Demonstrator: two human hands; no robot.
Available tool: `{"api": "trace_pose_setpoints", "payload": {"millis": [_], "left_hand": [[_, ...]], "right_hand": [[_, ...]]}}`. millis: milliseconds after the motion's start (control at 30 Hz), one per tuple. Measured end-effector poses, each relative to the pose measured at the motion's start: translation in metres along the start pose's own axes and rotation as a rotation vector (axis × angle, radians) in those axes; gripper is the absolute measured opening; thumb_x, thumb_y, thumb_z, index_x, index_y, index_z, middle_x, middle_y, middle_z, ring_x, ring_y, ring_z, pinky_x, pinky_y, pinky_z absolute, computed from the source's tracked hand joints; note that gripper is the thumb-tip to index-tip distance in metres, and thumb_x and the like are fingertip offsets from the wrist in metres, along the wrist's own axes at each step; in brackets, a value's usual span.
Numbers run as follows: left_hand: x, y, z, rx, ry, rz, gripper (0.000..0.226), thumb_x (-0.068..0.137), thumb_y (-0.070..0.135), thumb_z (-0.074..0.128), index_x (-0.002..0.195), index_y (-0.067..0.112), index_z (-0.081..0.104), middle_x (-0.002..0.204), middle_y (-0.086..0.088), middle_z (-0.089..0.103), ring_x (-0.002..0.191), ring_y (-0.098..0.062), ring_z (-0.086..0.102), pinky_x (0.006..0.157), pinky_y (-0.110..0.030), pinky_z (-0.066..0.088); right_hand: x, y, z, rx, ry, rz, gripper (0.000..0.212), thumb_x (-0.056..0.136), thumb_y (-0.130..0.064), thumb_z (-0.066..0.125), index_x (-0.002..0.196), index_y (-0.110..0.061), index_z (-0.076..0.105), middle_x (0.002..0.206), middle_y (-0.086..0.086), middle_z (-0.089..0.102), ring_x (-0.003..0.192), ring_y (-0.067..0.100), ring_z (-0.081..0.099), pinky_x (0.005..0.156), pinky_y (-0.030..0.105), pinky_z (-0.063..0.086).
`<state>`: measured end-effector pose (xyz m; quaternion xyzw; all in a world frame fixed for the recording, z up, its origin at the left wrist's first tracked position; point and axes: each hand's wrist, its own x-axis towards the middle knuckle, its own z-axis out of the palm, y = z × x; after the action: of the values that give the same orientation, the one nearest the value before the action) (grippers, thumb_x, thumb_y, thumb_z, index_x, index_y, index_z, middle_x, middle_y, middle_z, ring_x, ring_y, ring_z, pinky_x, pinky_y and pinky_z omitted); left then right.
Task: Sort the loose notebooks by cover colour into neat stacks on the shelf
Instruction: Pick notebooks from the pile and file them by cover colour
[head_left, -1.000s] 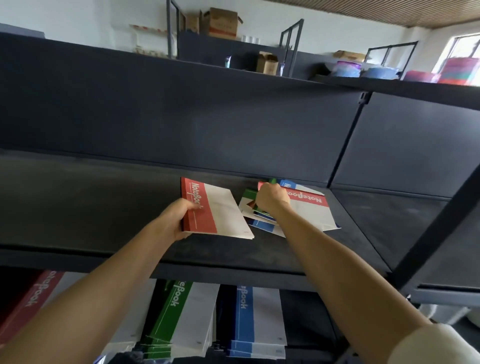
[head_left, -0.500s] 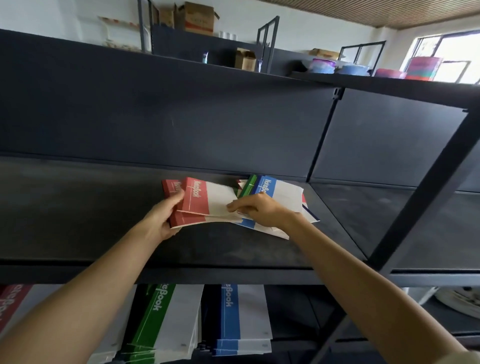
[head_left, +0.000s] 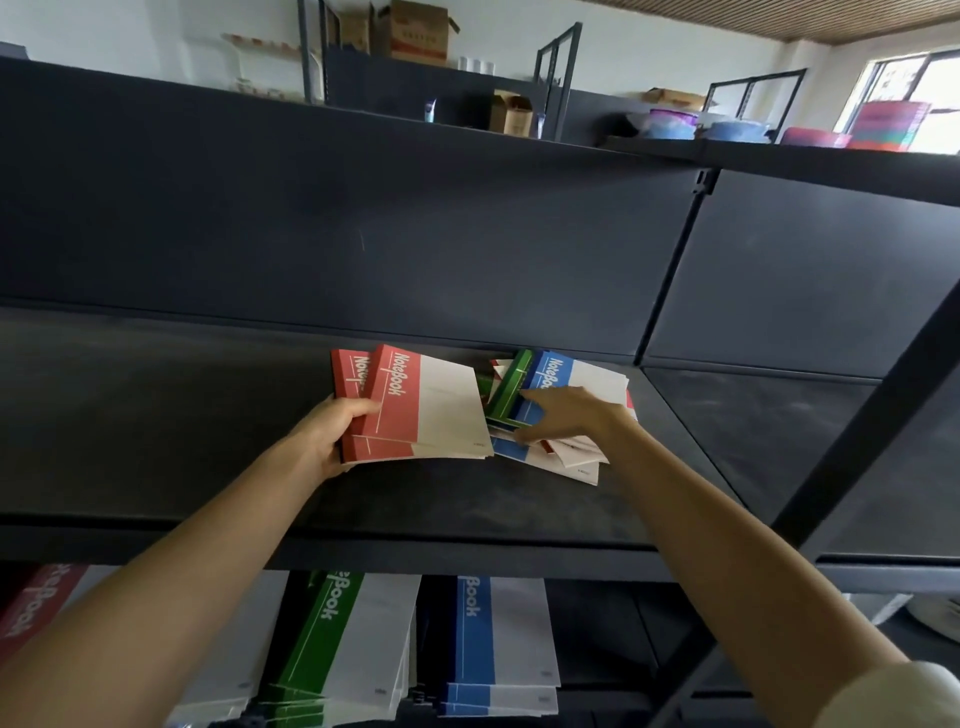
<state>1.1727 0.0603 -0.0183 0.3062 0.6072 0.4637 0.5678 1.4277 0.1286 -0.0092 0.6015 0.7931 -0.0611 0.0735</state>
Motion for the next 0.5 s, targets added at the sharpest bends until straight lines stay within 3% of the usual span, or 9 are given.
{"api": "trace_pose_setpoints", "payload": {"millis": [100,167,267,367,500], "left_hand": [[0.003,0.000,-0.003,-0.021,-0.006,-0.002,0.047,0.092,0.015,0.057,0.136,0.015,0.041,0.128,-0.015,0.055,0.114,-0.032,0.055,0.083,-0.041,0.045],[0.004,-0.001,-0.004,-0.024,-0.015,0.001,0.047,0.092,0.014,0.058,0.135,0.015,0.042,0.127,-0.015,0.056,0.114,-0.033,0.055,0.085,-0.042,0.045],[0.002,-0.002,-0.004,-0.019,-0.031,0.005,0.046,0.091,0.013,0.058,0.135,0.015,0.043,0.121,-0.014,0.058,0.114,-0.033,0.055,0.090,-0.045,0.045],[-0.002,-0.005,-0.003,-0.017,-0.054,0.007,0.046,0.092,0.013,0.056,0.136,0.016,0.042,0.123,-0.014,0.057,0.114,-0.034,0.055,0.090,-0.046,0.045],[-0.008,-0.009,0.000,-0.008,-0.055,0.018,0.046,0.093,0.012,0.054,0.137,0.015,0.041,0.129,-0.015,0.055,0.116,-0.034,0.054,0.085,-0.042,0.045]], "right_hand": [[-0.002,0.000,-0.007,-0.033,-0.065,0.002,0.065,0.093,-0.053,0.046,0.147,-0.019,0.028,0.145,0.006,0.041,0.127,0.025,0.043,0.101,0.034,0.037],[0.000,-0.002,-0.009,-0.101,-0.052,-0.034,0.049,0.097,-0.048,0.041,0.132,-0.014,0.044,0.124,0.007,0.056,0.104,0.022,0.054,0.084,0.029,0.041],[-0.002,-0.006,-0.009,-0.149,0.040,-0.062,0.034,0.101,-0.037,0.034,0.115,-0.012,0.053,0.098,0.004,0.058,0.080,0.017,0.053,0.069,0.024,0.039],[-0.007,-0.006,-0.006,-0.207,0.165,-0.081,0.032,0.104,-0.030,0.031,0.119,-0.011,0.052,0.109,0.006,0.063,0.086,0.019,0.060,0.071,0.025,0.044],[-0.017,-0.010,0.005,-0.279,0.207,-0.130,0.036,0.102,-0.025,0.038,0.137,-0.015,0.037,0.127,0.007,0.056,0.103,0.023,0.061,0.070,0.022,0.040]]}}
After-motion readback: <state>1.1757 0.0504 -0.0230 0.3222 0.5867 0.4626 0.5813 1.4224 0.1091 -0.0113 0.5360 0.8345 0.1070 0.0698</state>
